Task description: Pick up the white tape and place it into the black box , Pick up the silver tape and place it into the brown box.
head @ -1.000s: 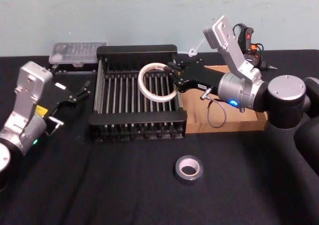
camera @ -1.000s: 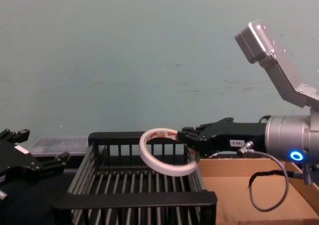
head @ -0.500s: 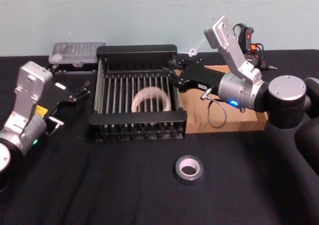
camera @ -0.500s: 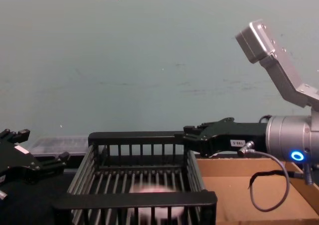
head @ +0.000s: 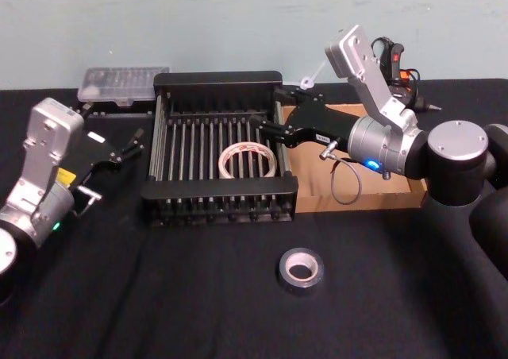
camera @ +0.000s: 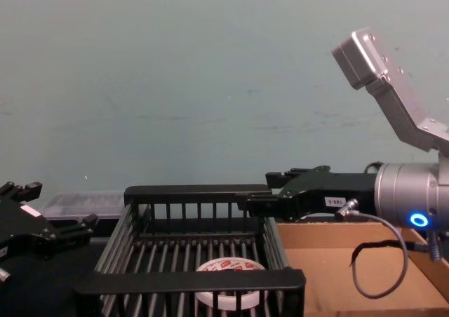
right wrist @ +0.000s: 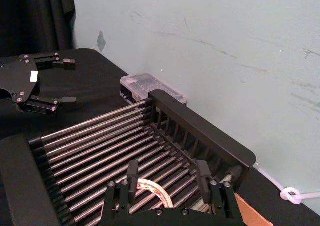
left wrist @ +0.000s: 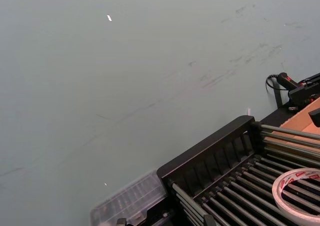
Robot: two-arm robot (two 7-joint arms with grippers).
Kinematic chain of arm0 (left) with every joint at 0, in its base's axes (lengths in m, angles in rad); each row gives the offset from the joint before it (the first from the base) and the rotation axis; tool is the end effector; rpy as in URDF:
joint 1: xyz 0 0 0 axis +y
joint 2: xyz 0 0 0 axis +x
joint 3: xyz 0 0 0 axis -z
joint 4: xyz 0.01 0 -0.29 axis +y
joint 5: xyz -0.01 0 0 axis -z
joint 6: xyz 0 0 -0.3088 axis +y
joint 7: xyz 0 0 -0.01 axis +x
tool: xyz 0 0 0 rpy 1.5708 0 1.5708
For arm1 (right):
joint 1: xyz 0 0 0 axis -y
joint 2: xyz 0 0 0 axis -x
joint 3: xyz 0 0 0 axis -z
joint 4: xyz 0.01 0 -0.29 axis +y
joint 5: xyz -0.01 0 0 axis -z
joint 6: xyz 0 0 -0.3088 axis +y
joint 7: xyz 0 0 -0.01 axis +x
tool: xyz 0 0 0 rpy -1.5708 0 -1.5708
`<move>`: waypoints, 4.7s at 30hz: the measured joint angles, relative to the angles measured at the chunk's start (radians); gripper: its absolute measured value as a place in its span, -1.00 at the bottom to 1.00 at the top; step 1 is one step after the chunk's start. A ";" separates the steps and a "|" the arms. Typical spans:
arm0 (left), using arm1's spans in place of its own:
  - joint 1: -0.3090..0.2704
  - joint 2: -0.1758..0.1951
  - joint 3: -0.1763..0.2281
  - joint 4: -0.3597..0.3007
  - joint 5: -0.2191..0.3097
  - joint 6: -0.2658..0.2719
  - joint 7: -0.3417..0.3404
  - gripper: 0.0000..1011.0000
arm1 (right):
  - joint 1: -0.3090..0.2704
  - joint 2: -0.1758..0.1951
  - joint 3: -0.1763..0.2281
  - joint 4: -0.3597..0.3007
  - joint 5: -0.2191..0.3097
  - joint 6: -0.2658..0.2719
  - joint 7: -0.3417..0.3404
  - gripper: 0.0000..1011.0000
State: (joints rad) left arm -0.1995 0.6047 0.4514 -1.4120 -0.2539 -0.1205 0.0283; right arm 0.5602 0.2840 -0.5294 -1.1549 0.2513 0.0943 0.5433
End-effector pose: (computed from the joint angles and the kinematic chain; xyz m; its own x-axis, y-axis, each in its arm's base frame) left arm 0.3581 0.0827 -0.3023 0.2923 0.8803 0.3737 -0.9553 0.2873 0.0703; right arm 0.4583 0.0241 -0.2481 0.7669 -0.6245 0.1480 0.6412 0.7357 -0.2179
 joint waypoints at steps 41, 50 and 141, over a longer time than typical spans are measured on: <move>0.000 0.000 0.000 0.000 0.000 0.000 0.000 0.98 | -0.097 0.098 0.036 -0.227 0.061 0.111 -0.028 0.98; 0.000 0.000 0.000 0.000 0.000 0.000 0.000 0.98 | -0.200 0.188 0.069 -0.382 0.096 0.155 -0.052 0.98; 0.000 0.000 0.000 0.000 0.000 0.000 0.000 0.98 | -0.331 0.374 -0.059 -0.507 0.223 0.458 -0.059 0.98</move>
State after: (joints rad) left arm -0.1996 0.6047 0.4514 -1.4120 -0.2539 -0.1206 0.0283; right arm 0.2290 0.6581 -0.5883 -1.6620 0.4745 0.5526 0.4846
